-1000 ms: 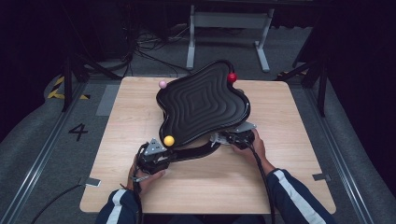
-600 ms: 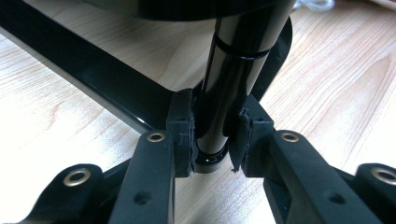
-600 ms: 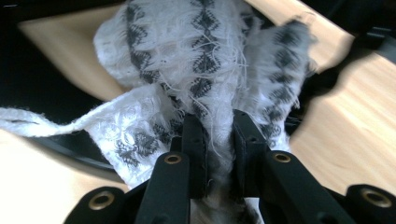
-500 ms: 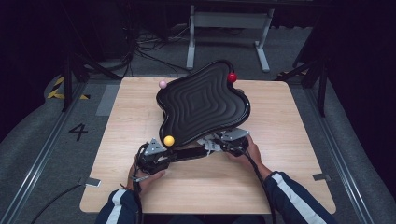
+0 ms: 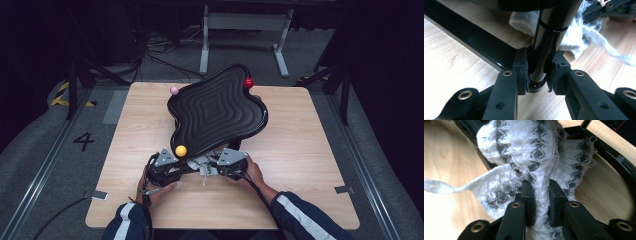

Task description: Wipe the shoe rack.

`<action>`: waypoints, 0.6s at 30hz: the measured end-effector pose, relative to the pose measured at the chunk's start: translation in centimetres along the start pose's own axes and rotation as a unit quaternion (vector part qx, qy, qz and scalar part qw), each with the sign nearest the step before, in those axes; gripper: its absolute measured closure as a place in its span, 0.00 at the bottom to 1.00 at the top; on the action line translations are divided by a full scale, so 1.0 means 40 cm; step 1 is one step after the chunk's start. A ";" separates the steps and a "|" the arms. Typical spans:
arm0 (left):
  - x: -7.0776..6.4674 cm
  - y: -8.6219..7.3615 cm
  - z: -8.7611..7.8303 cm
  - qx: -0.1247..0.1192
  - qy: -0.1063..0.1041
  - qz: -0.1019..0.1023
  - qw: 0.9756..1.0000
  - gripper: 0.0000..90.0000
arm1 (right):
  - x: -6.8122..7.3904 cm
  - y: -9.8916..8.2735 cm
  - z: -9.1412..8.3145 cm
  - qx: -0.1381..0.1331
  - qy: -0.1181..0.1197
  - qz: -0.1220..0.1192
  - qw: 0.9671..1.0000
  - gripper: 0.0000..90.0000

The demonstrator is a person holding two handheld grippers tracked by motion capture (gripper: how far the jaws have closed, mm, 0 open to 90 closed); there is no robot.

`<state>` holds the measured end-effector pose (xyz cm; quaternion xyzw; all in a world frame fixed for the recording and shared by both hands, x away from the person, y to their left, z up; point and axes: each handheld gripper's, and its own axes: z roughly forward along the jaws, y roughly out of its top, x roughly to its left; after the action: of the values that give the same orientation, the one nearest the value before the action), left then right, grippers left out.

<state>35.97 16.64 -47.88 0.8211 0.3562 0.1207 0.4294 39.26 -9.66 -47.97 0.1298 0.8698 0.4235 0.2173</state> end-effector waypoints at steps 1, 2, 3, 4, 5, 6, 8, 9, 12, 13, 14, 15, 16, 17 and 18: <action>0.000 0.000 0.000 0.000 0.000 0.000 1.000 0.79 | 0.000 0.000 0.000 0.000 0.000 0.000 1.000 0.87; 0.000 0.000 0.000 0.000 0.000 0.000 1.000 0.79 | -0.008 -0.004 -0.003 0.002 -0.004 0.001 1.000 0.87; 0.000 0.000 0.000 0.000 0.000 0.000 1.000 0.79 | -0.019 -0.011 -0.006 0.002 -0.008 0.002 1.000 0.87; 0.000 0.000 -0.001 0.002 0.001 0.000 1.000 0.79 | -0.032 -0.018 -0.011 0.004 -0.012 0.009 1.000 0.87; 0.000 0.000 0.000 0.000 0.001 -0.001 1.000 0.79 | -0.062 -0.036 -0.021 0.009 -0.027 0.021 0.999 0.87; 0.000 0.000 0.000 0.000 0.001 -0.001 1.000 0.79 | -0.062 -0.036 -0.021 0.009 -0.027 0.021 0.999 0.87; 0.000 0.000 0.000 0.000 0.000 0.000 1.000 0.79 | -0.107 -0.068 -0.035 0.012 -0.065 0.040 0.997 0.87; 0.000 0.000 0.000 0.000 0.000 0.000 1.000 0.79 | -0.107 -0.068 -0.035 0.012 -0.065 0.040 0.997 0.87; 0.000 0.000 0.000 0.000 0.001 -0.001 1.000 0.79 | -0.138 -0.092 -0.047 0.010 -0.089 0.056 0.994 0.87; 0.000 0.000 -0.001 0.001 0.001 -0.001 1.000 0.79 | -0.146 -0.094 -0.049 0.013 -0.092 0.057 0.994 0.87; 0.000 0.000 0.000 0.000 0.001 0.000 1.000 0.79 | -0.150 -0.095 -0.051 0.013 -0.093 0.059 0.994 0.87; 0.000 0.000 0.000 0.000 0.001 0.000 1.000 0.79 | -0.155 -0.097 -0.052 0.016 -0.098 0.062 0.993 0.87; 0.000 0.000 0.000 0.000 0.001 0.000 1.000 0.79 | -0.162 -0.100 -0.053 0.013 -0.101 0.070 0.992 0.87; 0.000 0.000 0.000 0.000 0.001 0.000 1.000 0.79 | -0.162 -0.100 -0.053 0.013 -0.101 0.070 0.992 0.87; 0.000 0.000 -0.001 0.001 0.001 -0.001 1.000 0.79 | -0.167 -0.101 -0.054 0.013 -0.105 0.071 0.992 0.87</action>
<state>35.94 16.65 -47.86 0.8210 0.3579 0.1209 0.4280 43.85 -16.32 -48.22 0.2379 0.8365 0.4103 0.2745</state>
